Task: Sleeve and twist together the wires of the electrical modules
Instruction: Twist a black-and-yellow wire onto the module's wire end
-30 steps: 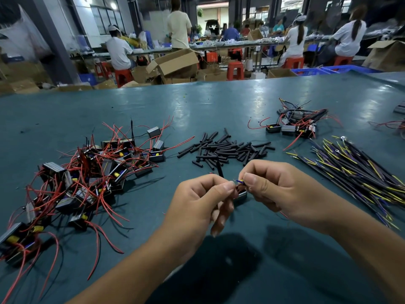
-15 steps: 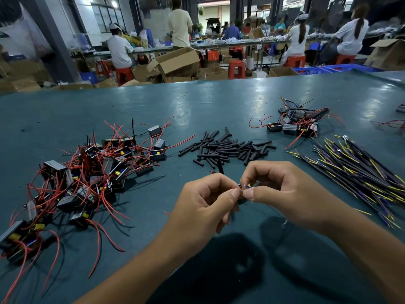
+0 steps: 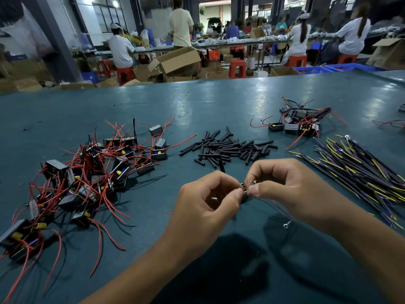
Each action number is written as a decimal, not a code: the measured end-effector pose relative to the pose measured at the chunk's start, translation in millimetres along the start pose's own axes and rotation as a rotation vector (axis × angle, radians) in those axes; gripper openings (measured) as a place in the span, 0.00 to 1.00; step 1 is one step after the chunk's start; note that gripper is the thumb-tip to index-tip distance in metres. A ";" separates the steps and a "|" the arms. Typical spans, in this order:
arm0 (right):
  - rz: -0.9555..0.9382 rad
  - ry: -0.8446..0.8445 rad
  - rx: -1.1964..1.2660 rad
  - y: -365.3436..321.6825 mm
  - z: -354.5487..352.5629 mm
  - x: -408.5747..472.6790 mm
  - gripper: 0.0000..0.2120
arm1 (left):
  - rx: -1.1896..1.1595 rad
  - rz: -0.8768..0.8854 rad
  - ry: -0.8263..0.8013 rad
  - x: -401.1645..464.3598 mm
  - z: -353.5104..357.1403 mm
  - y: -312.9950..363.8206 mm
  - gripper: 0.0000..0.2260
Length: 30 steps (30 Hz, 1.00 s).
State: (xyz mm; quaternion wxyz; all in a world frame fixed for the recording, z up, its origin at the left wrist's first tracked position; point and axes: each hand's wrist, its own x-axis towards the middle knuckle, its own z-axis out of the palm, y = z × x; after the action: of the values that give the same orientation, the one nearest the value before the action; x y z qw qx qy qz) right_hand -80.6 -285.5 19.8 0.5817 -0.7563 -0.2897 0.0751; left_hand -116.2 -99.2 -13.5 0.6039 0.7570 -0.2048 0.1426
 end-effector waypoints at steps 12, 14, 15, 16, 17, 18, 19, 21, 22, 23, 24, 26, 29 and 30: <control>0.084 -0.045 0.120 -1.0 -1.0 0.8 0.01 | 0.536 0.517 0.061 4.4 -3.8 -7.8 0.02; 0.090 -0.039 0.122 0.1 -0.5 0.7 0.02 | 0.545 0.512 0.048 4.3 -3.5 -6.9 0.03; 0.089 -0.036 0.119 0.3 -0.3 0.7 0.02 | 0.528 0.496 0.046 4.0 -2.6 -6.1 0.03; 0.082 -0.034 0.110 1.0 -0.3 0.8 0.02 | 0.497 0.467 0.047 3.8 -1.4 -5.5 0.03; 0.072 -0.034 0.099 1.0 -0.2 0.7 0.02 | 0.458 0.419 0.050 3.7 -0.3 -4.4 0.02; 0.058 -0.032 0.086 1.2 -0.1 0.5 0.02 | 0.402 0.340 0.054 3.4 1.4 -3.3 0.02; 0.042 -0.029 0.071 1.1 -0.1 0.3 0.02 | 0.313 0.226 0.052 2.6 3.0 -2.3 0.02; 0.004 -0.020 -0.005 1.8 -1.0 -0.1 0.03 | 0.052 -0.038 0.016 2.9 5.6 0.0 0.03; -0.016 -0.015 -0.074 2.9 -2.2 0.1 0.03 | -0.072 -0.148 0.001 3.7 6.3 1.5 0.04; -0.029 -0.011 -0.146 3.9 -3.5 0.2 0.03 | -0.180 -0.244 -0.014 4.6 6.6 2.1 0.05; -0.033 -0.011 -0.197 5.0 -4.9 0.4 0.04 | -0.273 -0.322 -0.029 5.3 6.7 2.6 0.06; -0.018 -0.018 -0.199 5.7 -6.4 0.4 0.04 | -0.394 -0.411 -0.063 7.0 5.8 3.7 0.07; -0.013 -0.021 -0.147 4.4 -7.2 0.0 0.02 | -0.348 -0.342 -0.087 6.9 3.2 3.4 0.06; -0.012 -0.027 -0.138 3.7 -7.6 -0.4 0.02 | -0.289 -0.289 -0.086 6.2 2.0 2.3 0.05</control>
State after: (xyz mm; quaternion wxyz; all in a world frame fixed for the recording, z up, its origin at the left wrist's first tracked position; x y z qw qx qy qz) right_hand -76.3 -292.6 18.7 0.5246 -0.7918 -0.3066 0.0616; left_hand -112.0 -102.5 -9.1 0.7112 0.6892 -0.1381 -0.0086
